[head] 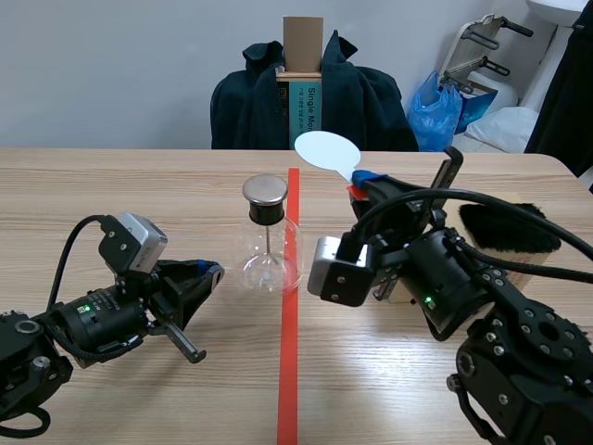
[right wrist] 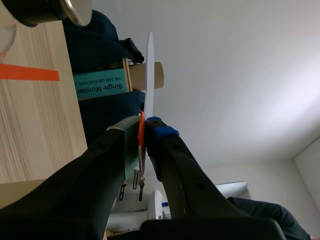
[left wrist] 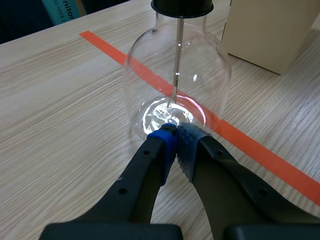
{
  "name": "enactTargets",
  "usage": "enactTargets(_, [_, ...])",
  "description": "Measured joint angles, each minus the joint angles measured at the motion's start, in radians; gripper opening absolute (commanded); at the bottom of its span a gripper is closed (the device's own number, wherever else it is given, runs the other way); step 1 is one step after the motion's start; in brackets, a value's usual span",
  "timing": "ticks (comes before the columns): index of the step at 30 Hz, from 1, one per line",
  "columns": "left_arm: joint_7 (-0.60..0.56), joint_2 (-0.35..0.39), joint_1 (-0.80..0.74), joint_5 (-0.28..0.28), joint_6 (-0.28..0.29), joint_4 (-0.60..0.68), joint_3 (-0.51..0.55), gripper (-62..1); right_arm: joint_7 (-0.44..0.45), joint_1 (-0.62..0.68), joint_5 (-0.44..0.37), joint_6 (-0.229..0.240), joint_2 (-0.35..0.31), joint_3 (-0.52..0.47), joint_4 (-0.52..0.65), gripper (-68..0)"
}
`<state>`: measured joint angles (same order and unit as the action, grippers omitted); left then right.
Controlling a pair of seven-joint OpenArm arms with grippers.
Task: Do the electroscope experiment.
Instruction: 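Bring the plate to the electroscope and point at the metal foil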
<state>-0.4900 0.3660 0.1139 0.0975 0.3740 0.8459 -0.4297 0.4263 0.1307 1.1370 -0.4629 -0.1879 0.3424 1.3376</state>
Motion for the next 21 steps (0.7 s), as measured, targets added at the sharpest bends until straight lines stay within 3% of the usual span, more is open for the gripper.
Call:
enactTargets(12, [0.000,0.000,0.000,0.000,-0.023,0.000,0.000,-58.2,0.019,-0.080,0.000,0.001,0.033,0.000,-0.107,-66.7])
enactTargets(21, [0.001,0.000,-0.001,0.000,-0.024,0.000,0.000,-58.2,0.147,-0.083,0.000,0.011,0.032,0.000,-0.109,-66.7])
